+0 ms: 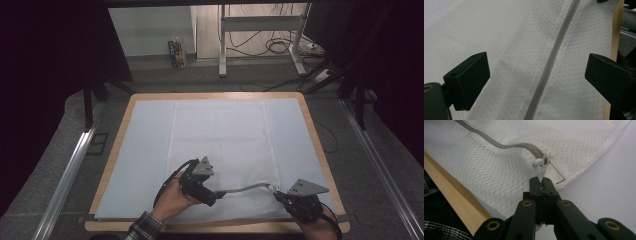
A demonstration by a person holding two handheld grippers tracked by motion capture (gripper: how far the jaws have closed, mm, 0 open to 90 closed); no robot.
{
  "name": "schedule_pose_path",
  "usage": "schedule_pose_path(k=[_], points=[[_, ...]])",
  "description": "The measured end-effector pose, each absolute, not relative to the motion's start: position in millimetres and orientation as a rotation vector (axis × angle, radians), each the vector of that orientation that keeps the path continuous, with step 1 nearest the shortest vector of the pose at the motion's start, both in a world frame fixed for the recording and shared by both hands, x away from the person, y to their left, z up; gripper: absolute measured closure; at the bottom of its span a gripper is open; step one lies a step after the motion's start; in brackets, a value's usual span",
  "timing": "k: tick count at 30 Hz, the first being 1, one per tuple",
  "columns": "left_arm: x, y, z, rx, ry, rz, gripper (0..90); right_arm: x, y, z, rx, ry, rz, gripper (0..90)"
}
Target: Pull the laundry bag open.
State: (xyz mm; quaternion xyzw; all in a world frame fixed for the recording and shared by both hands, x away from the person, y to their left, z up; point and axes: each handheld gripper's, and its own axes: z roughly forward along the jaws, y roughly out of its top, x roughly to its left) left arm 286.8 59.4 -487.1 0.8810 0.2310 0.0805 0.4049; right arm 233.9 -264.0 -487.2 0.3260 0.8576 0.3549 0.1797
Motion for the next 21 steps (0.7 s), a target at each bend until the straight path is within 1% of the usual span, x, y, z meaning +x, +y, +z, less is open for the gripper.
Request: schedule_pose_path(k=[9,16,21], points=[[298.9,25.3,-476.8,2.192,0.496,0.166,10.5,232.5,-265.0,-484.9,0.879,2.399,1.037,87.9],[309.1,-11.4,-475.8,2.235,0.389,0.159,15.6,232.6,-266.2,-484.7,0.865,2.393,1.037,87.9],[316.4,-38.8,-471.7,2.260,0.356,0.187,15.7,231.8,-266.5,-484.1,0.846,2.388,1.038,87.9]])
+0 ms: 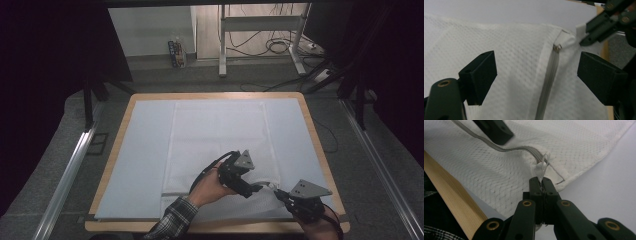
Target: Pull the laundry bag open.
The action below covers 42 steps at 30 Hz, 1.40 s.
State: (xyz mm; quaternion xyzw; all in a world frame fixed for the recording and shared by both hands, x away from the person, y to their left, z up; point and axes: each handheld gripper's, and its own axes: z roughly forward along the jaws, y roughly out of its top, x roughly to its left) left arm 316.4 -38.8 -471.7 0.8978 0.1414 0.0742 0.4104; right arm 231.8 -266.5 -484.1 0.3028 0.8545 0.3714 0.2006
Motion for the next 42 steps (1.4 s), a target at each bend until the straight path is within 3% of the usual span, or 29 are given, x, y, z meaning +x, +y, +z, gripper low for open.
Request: schedule_pose_path(k=[10,14,23,26,31,42], points=[[334.8,-78.8,-459.5,2.213,0.404,0.127,12.3,231.0,-265.9,-484.1,0.829,2.384,1.027,87.9],[334.5,-92.4,-466.0,2.281,0.364,0.145,11.5,230.4,-266.9,-483.1,0.819,2.375,1.025,87.9],[335.1,-74.2,-472.5,2.371,0.353,0.217,13.2,231.8,-270.9,-482.5,0.834,2.364,1.025,87.8],[337.1,-61.4,-473.1,2.340,0.361,0.155,19.4,232.1,-270.4,-482.9,0.830,2.366,1.017,87.8],[334.1,-48.6,-473.0,2.339,0.305,0.050,42.7,232.4,-270.7,-483.0,0.833,2.363,1.016,87.8],[331.9,-55.1,-471.9,2.365,0.238,-0.063,65.7,232.0,-270.2,-483.0,0.825,2.360,1.008,87.9]])
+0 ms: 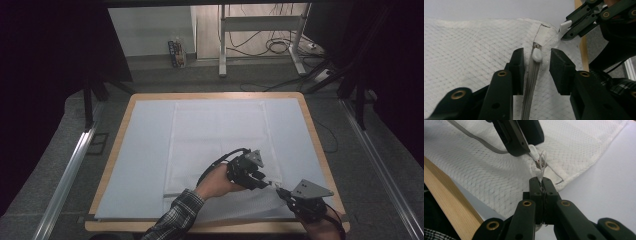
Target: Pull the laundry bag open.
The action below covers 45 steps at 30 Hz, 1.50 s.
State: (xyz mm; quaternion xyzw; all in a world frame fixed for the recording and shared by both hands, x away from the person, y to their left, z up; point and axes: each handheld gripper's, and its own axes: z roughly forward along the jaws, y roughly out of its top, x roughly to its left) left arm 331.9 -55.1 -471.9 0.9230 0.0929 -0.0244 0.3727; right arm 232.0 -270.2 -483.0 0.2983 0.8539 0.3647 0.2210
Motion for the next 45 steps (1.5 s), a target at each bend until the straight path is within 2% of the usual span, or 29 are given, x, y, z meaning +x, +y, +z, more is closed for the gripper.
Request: schedule_pose_path(k=[2,10,13,15,27,36,45], points=[[332.0,-57.2,-472.8,2.380,0.237,-0.058,69.7,231.9,-270.1,-482.9,0.817,2.361,1.002,87.9],[325.7,-70.0,-474.9,2.422,0.222,-0.018,70.7,230.3,-268.7,-481.9,0.804,2.354,0.983,87.9],[325.8,-69.6,-475.7,2.416,0.227,-0.022,79.4,230.6,-269.1,-482.0,0.804,2.352,0.986,87.9],[325.4,-68.6,-476.6,2.413,0.225,-0.024,81.7,230.9,-269.2,-482.4,0.807,2.356,0.984,87.9],[327.0,-61.0,-481.8,2.367,0.259,-0.149,82.2,231.6,-266.1,-484.6,0.786,2.389,0.942,87.9],[328.2,-64.3,-490.4,2.416,0.248,-0.162,81.8,229.6,-264.2,-483.6,0.762,2.387,0.945,87.9],[332.8,-50.3,-482.1,2.322,0.299,-0.191,83.5,234.7,-268.5,-487.5,0.824,2.448,0.937,86.6]])
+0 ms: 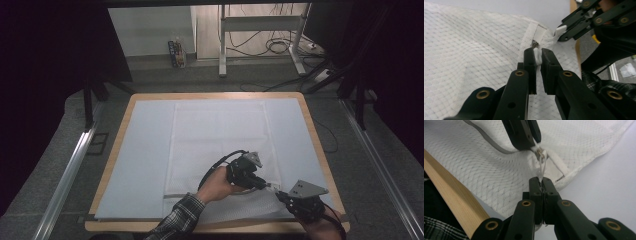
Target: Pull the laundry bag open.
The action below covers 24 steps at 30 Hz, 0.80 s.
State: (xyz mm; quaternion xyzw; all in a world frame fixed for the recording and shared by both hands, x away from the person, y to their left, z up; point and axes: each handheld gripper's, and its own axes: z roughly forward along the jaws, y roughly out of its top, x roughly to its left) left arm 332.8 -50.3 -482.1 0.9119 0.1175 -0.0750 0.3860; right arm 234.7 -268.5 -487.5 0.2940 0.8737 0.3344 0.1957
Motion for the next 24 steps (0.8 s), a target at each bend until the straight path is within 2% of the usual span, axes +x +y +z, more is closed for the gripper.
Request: schedule_pose_path(k=[2,12,16,20,24], points=[[331.2,-49.7,-481.9,2.320,0.294,-0.176,83.6,234.4,-269.5,-485.8,0.831,2.446,0.962,83.7],[328.0,-46.3,-484.6,2.286,0.283,-0.146,83.6,243.0,-282.7,-474.8,0.998,2.375,1.110,44.5],[327.9,-43.8,-486.7,2.245,0.270,-0.165,83.7,256.0,-281.5,-479.3,1.089,2.412,1.134,36.4],[328.3,-40.9,-486.9,2.208,0.247,-0.188,83.9,268.9,-278.2,-485.1,1.128,2.469,1.170,37.3],[328.3,-39.5,-487.1,2.195,0.242,-0.192,83.9,272.8,-276.1,-485.0,1.137,2.496,1.212,52.4]])
